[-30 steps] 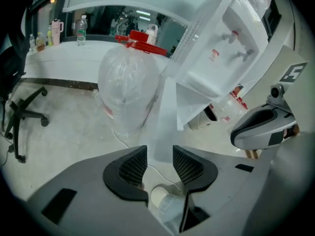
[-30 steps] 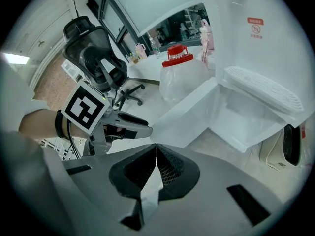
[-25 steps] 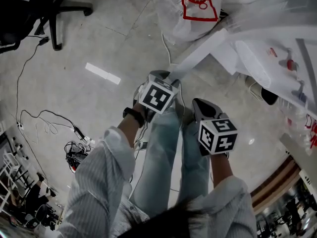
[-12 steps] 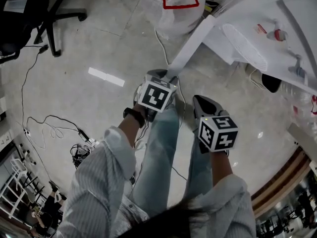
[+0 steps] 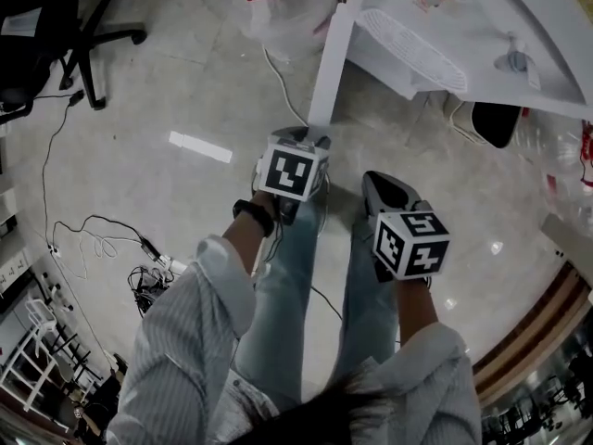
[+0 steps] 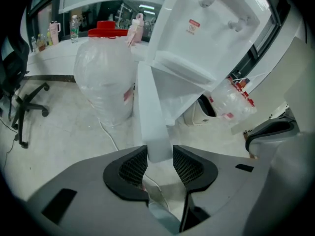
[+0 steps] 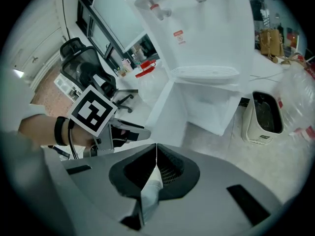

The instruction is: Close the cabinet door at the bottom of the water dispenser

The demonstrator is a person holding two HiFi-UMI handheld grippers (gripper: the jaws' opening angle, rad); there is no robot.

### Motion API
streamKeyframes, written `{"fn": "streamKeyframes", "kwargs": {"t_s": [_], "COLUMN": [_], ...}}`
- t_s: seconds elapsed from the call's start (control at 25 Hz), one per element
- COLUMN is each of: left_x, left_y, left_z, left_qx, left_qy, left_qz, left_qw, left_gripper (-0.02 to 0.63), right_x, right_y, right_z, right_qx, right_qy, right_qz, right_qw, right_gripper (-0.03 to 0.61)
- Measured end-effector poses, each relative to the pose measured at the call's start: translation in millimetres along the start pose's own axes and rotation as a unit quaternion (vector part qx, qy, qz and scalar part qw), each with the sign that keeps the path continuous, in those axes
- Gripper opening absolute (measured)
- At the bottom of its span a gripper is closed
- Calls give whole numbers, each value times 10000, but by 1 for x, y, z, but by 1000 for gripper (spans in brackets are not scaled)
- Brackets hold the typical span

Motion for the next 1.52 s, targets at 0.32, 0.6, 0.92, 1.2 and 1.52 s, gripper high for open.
{"fn": "streamKeyframes", "kwargs": {"t_s": [0.32,0.6,0.92,1.2,1.52], "left_x": [10,24,42,57,72], "left_y": [-52,-90,-134,-161,-185], "left_z": [9,18,40,63,87], "left_qx": [-249,-170,222,371,577], "left_qy": [58,229,266,306,424], "left_qz": [281,492,668,697,678], "left_qw": [9993,9984,9972,9964,9951], "left_gripper": [163,164,164,163,163], "right_x": [-46,-81,-114,-130,-134], "right_y": [-59,-100,-142,-175,-198], "right_z": [-24,-35,-41,-43,-30], "right_qx": [154,368,449,593,673], "right_qy": [-88,-251,-260,-268,-310], "right_qz": [-75,-36,-88,-168,-180], "right_qw": [9998,9990,9986,9977,9971], "right_gripper": [15,15,15,14,15]}}
Point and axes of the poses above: the fingertips, and each gripper's own axes: x forward along the fingers, y to its left, z out of its top, the point moved 4 cm from there along -x, backward along the fingers, and after that the axes turned 7 degrees about z, right-handed, at the moved point
